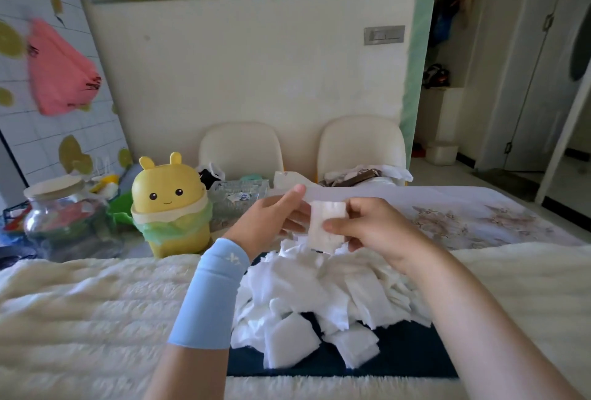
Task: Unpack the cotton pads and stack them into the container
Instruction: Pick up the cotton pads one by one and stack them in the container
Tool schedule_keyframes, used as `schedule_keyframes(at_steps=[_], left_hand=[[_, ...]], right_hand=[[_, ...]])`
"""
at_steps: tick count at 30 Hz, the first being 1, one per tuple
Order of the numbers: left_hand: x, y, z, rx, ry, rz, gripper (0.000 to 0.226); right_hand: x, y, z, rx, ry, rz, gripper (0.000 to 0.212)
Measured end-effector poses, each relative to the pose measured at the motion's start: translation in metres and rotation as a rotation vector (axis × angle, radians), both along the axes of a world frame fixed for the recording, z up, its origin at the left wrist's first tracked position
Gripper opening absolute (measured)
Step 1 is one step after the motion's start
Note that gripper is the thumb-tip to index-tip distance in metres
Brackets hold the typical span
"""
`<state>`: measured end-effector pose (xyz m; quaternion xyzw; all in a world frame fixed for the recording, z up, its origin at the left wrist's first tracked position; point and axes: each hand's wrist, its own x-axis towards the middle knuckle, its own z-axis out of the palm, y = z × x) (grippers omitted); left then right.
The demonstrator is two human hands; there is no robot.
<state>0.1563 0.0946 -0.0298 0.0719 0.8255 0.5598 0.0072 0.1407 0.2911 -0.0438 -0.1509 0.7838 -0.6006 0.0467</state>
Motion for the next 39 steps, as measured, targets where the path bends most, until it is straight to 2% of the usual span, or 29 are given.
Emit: schedule_keyframes(at_steps=[2, 4, 5, 8, 14, 16, 19, 20, 21, 24, 28, 31, 34, 36, 39], left_hand=[[-0.001, 0.003, -0.002, 0.005, 0.01, -0.053, 0.029], [-0.004, 0.007, -0.005, 0.008, 0.04, -0.023, 0.008], [-0.007, 0.009, -0.008, 0.045, 0.037, -0.004, 0.005], [-0.008, 0.011, -0.012, 0.201, 0.005, 0.032, 0.01], [-0.008, 0.009, -0.014, 0.377, -0.018, 0.073, 0.013], [-0.008, 0.013, -0.012, 0.324, 0.031, 0.145, 0.017], [-0.01, 0.02, -0.014, 0.01, 0.324, 0.376, 0.018], [-0.011, 0.022, -0.015, -0.048, 0.37, 0.387, 0.014], [-0.01, 0.024, -0.015, -0.037, 0.363, 0.35, 0.008], [-0.008, 0.023, -0.012, 0.175, 0.196, 0.251, 0.029], [-0.006, 0.015, -0.014, 0.397, 0.07, 0.149, 0.015], [-0.008, 0.011, -0.019, 0.566, -0.021, 0.067, 0.02], [-0.008, 0.011, -0.018, 0.628, -0.075, 0.016, 0.023], [-0.008, 0.012, -0.017, 0.667, -0.111, -0.006, 0.024], [-0.009, 0.013, -0.017, 0.693, -0.145, -0.01, 0.024]], right_hand=[[-0.002, 0.002, -0.003, -0.089, -0.035, -0.002, 0.02], [-0.004, 0.004, -0.003, -0.136, -0.048, 0.005, 0.025], [-0.005, 0.004, -0.002, -0.169, -0.059, 0.019, 0.023], [-0.006, 0.006, 0.001, -0.324, -0.177, 0.088, 0.012], [-0.007, 0.002, -0.001, -0.428, -0.286, 0.124, 0.017], [-0.006, 0.0, -0.001, -0.452, -0.296, 0.094, 0.014], [-0.006, -0.007, -0.004, -0.434, -0.201, -0.062, 0.014], [-0.006, -0.009, -0.005, -0.411, -0.149, -0.111, 0.017], [-0.006, -0.011, -0.005, -0.388, -0.106, -0.132, 0.019], [-0.002, -0.014, -0.003, -0.353, -0.076, -0.067, 0.028], [0.0, -0.014, -0.004, -0.245, 0.058, -0.044, 0.023], [-0.002, -0.017, -0.01, -0.251, 0.116, -0.154, 0.016], [-0.005, -0.017, -0.012, -0.187, 0.157, -0.263, 0.027], [-0.006, -0.015, -0.011, -0.206, 0.135, -0.254, 0.035], [-0.005, -0.014, -0.009, -0.262, 0.115, -0.197, 0.031]])
